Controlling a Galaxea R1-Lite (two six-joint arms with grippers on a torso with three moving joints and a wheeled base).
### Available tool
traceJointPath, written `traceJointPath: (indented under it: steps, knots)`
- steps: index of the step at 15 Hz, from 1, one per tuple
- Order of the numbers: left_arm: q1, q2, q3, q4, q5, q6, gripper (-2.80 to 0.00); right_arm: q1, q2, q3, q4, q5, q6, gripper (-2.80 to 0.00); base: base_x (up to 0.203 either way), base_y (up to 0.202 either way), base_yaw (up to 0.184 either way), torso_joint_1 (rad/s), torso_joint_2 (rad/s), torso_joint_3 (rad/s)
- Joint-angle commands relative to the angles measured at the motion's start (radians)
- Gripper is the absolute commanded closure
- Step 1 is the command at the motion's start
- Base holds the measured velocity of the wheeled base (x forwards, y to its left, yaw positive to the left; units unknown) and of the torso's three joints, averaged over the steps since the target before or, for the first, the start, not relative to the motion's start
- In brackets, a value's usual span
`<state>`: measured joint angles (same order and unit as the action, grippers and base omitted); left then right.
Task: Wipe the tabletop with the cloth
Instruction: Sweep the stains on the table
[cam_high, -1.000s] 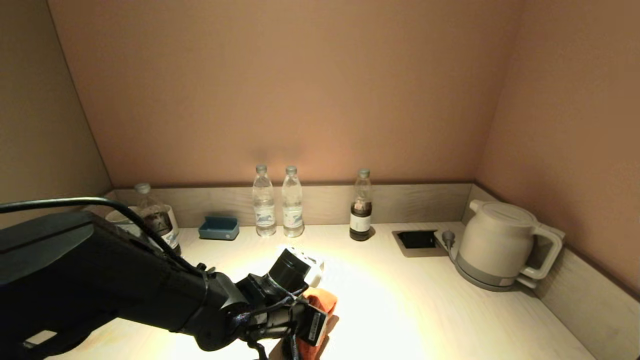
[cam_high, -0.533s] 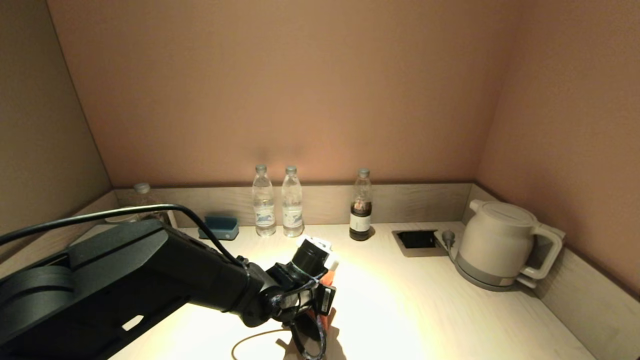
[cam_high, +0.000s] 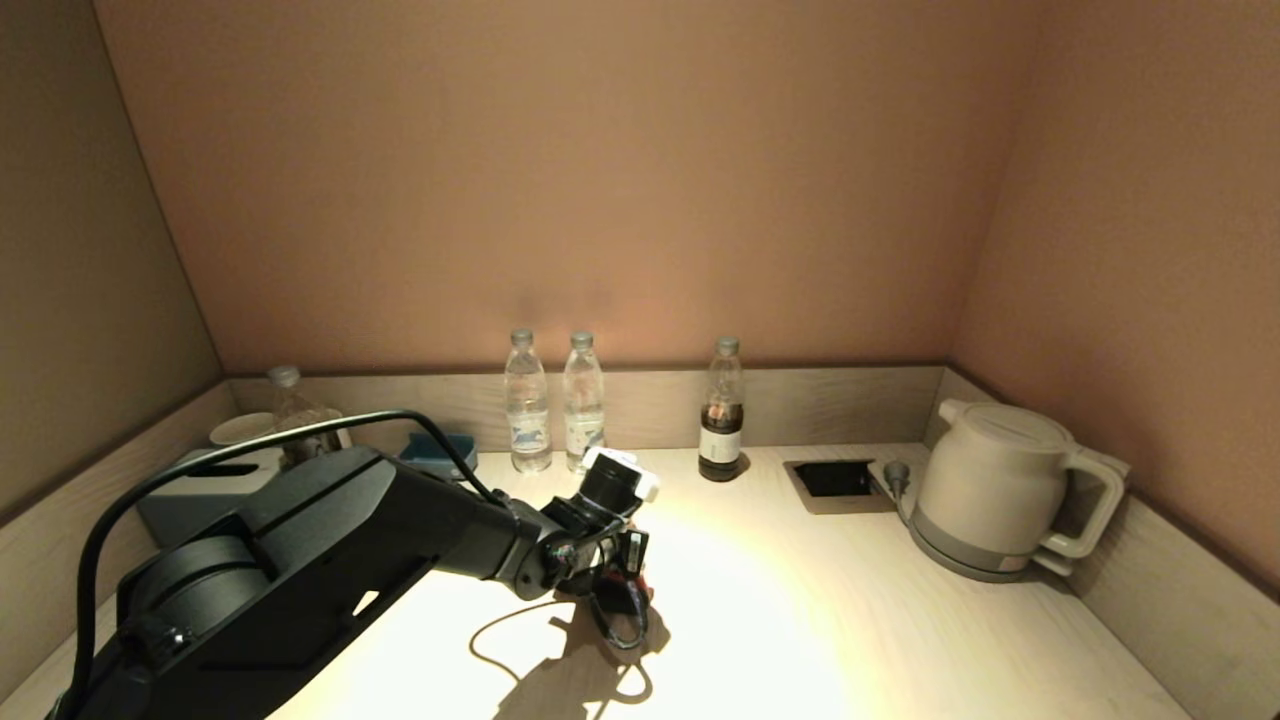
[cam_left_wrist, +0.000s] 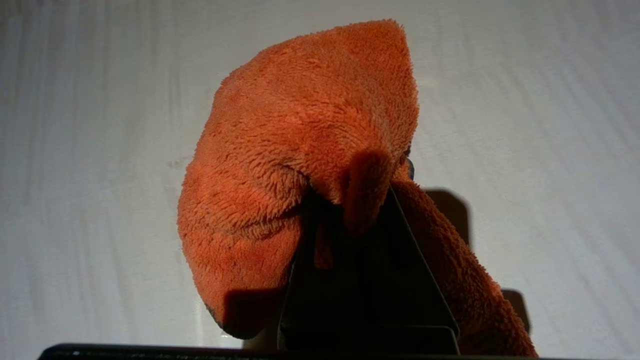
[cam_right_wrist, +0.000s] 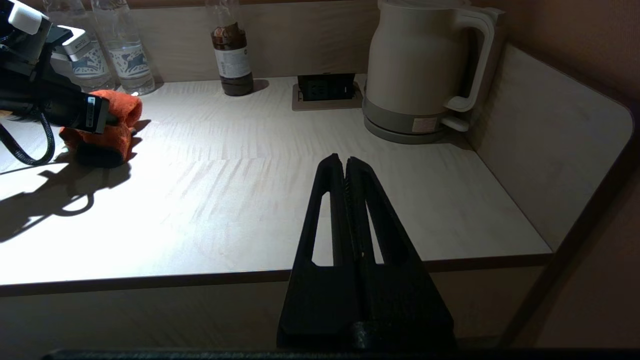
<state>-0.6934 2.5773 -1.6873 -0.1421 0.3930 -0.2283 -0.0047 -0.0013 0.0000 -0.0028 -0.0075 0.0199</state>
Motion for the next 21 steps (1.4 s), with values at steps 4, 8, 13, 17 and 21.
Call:
traceJointPath:
  steps: [4,8,13,17,21]
  knots:
    - [0.130,0.023,-0.038,0.007,0.004,-0.002,0.00,0.000,0.001,0.000,0.000,0.000,0.000,0.00,0.000,0.000,0.000,0.000,0.00,0.000]
    - [0.237,0.005,0.010,0.006,0.012,-0.002,0.00,0.000,0.001,0.000,0.000,0.000,0.000,0.00,0.000,0.000,0.000,0.000,0.00,0.000]
    - [0.298,-0.080,0.216,-0.029,0.011,-0.006,0.00,0.000,0.001,0.000,0.000,0.000,-0.001,0.00,0.000,0.000,0.000,0.000,0.00,0.000]
    - [0.309,-0.214,0.457,-0.096,0.008,-0.004,0.00,0.000,0.001,0.000,0.000,0.000,0.000,0.00,0.000,0.000,0.000,0.000,0.00,0.000]
    - [0.311,-0.304,0.633,-0.169,0.001,-0.005,0.00,0.000,0.001,0.000,0.000,0.000,0.000,0.00,0.000,0.000,0.000,0.000,0.00,0.000]
